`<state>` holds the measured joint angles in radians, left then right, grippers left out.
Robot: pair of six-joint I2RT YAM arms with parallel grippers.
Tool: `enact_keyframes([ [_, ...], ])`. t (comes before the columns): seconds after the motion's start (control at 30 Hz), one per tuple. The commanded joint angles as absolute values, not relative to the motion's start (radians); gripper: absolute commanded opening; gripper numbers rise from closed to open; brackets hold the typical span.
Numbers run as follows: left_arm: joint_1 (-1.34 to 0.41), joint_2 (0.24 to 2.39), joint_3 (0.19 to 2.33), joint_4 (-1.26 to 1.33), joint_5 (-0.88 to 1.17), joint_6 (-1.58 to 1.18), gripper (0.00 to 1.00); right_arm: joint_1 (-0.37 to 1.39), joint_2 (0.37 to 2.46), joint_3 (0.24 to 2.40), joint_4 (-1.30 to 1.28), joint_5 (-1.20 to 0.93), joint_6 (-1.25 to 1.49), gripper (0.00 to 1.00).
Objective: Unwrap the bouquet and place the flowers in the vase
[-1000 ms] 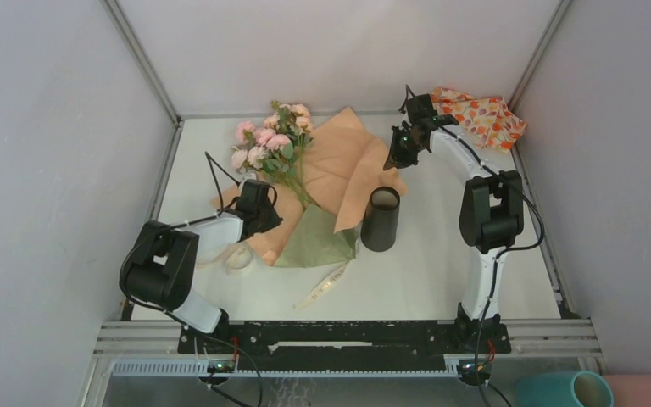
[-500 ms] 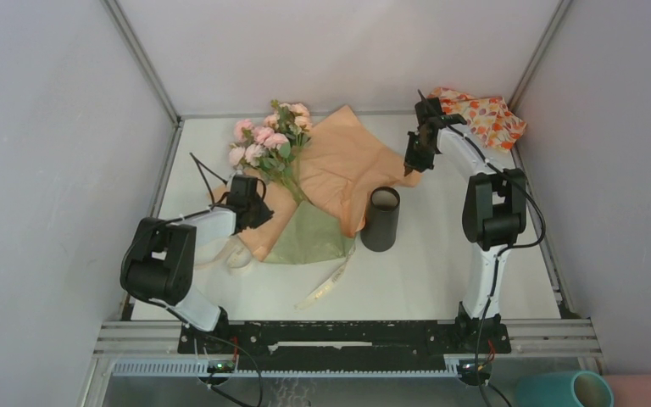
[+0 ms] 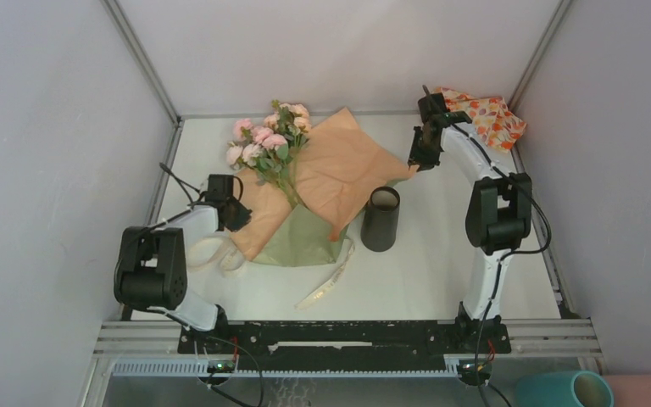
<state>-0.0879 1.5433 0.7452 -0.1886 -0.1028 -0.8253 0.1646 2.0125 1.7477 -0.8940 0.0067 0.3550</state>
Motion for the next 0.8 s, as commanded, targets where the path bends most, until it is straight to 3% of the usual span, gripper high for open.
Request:
enact_keyframes([
  [0.0,-0.029,1.476,0.775,-0.23,-0.109,-0.849,0.14,0.179,1.853,1.786,-0.877,0.056,0.371,0.36],
  [0.2,-0.035,1.389,0.79,-0.202,0.002,-0.796,0.14,0.257,1.669,1.777,-0.806,0.081,0.348,0.4],
  [0.4,-0.099,1.319,0.781,-0.103,0.19,-0.738,0.17,0.466,1.525,1.811,-0.716,0.101,0.261,0.59],
  [0.47,-0.122,1.337,0.788,-0.085,0.229,-0.734,0.17,0.529,1.533,1.845,-0.726,0.065,0.248,0.64],
  [0.77,-0.207,1.525,0.805,-0.011,0.333,-0.749,0.17,0.663,1.716,1.907,-0.769,-0.061,0.255,0.64],
])
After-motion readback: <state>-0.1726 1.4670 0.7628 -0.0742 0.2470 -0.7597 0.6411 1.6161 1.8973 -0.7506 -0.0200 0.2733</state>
